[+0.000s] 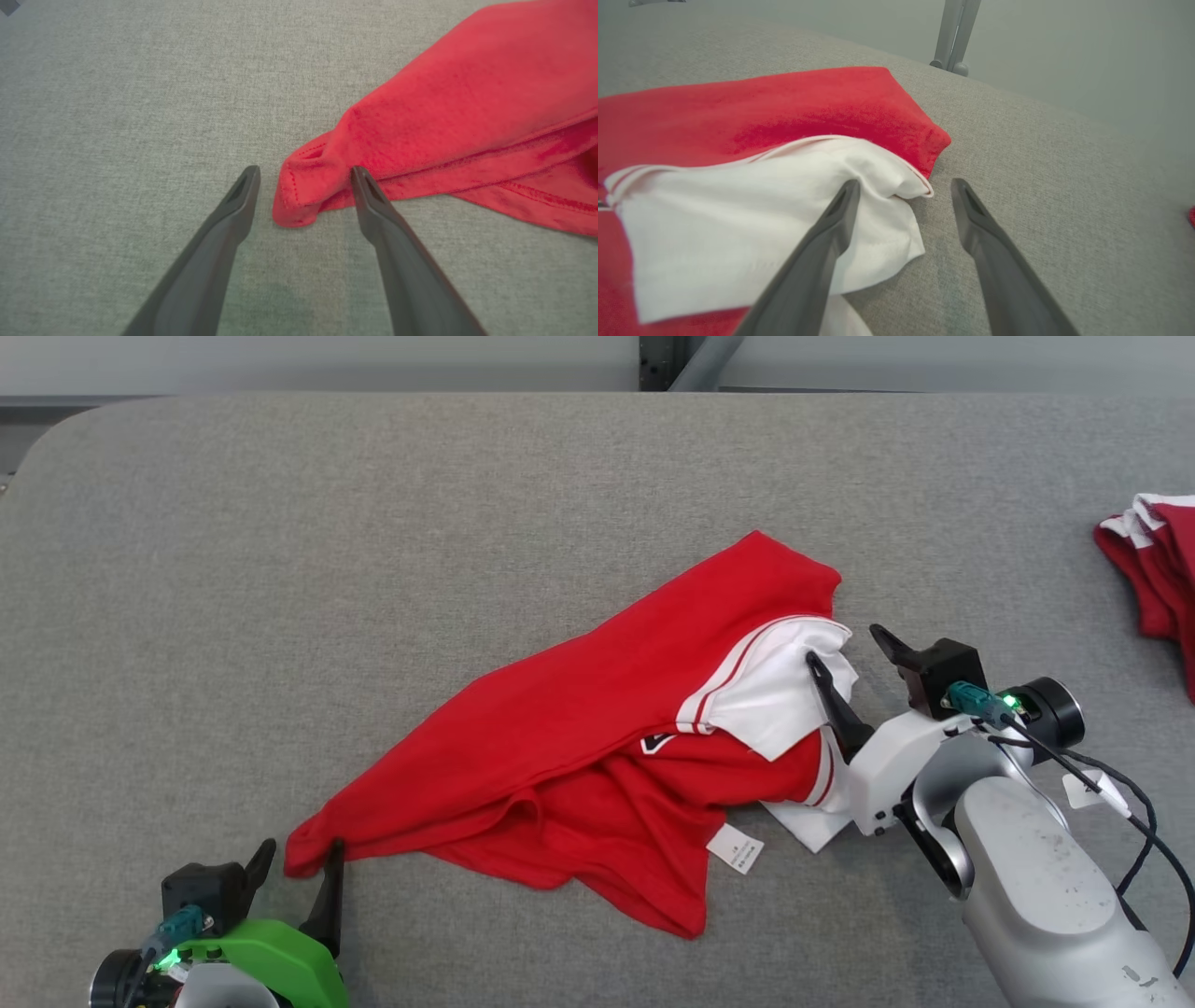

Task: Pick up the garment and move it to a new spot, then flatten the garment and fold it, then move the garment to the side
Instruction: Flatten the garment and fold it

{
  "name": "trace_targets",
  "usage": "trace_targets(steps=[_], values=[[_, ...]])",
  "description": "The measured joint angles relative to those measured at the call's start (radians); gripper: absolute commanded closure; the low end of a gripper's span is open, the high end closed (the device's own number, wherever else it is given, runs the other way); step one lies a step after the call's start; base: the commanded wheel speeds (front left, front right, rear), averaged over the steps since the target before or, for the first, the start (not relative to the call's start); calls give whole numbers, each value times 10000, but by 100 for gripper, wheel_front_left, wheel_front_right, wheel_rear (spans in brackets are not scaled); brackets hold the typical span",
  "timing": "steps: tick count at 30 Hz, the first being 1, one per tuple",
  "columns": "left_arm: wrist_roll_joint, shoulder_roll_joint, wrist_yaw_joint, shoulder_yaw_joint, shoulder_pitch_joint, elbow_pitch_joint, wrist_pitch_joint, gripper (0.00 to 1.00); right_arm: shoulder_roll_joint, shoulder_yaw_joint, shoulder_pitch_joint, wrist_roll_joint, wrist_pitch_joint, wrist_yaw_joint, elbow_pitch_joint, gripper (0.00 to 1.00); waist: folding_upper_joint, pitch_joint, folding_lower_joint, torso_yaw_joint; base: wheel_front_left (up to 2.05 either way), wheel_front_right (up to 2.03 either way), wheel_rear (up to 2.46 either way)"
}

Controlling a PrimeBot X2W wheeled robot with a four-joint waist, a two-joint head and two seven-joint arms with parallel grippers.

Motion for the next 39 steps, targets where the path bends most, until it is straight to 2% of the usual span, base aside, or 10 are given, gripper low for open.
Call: trace_targets(steps=[8,22,33,34,35,36,37,38,39], values=[[-92,10,-86,-221,-312,240,69,0,-290,660,-154,790,259,-2,493,0,0,228,0,434,0,0,0],[-284,58,-98,-284,-530,642,-151,0,-832,1076,-12,1847,936,-2,230,0,0,245,0,200,0,0,0],[-479,115,-268,-617,-1129,1250,-385,0,-961,1981,-712,2313,1239,-10,711,0,0,590,0,210,0,0,0],[-541,115,-280,-673,-1153,1300,-378,0,-999,2071,-759,2391,1237,-10,738,2,0,597,0,227,0,0,0],[-593,119,-286,-748,-1197,1348,-360,31,-1037,2151,-798,2472,1235,-10,763,51,0,601,0,238,0,0,0],[-658,121,-320,-825,-1238,1398,-351,57,-1062,2197,-806,2589,1212,-10,788,73,0,596,0,243,0,0,0],[-732,123,-339,-897,-1247,1444,-349,85,-1060,2236,-807,2736,1208,-10,821,100,0,583,0,243,0,0,0],[-842,134,-355,-970,-1264,1490,-324,100,-1068,2289,-806,2853,1208,-10,836,100,0,567,0,237,0,0,0],[-901,148,-360,-1039,-1269,1505,-324,100,-1072,2313,-803,2987,1208,-4,832,100,0,551,0,226,0,0,0]])
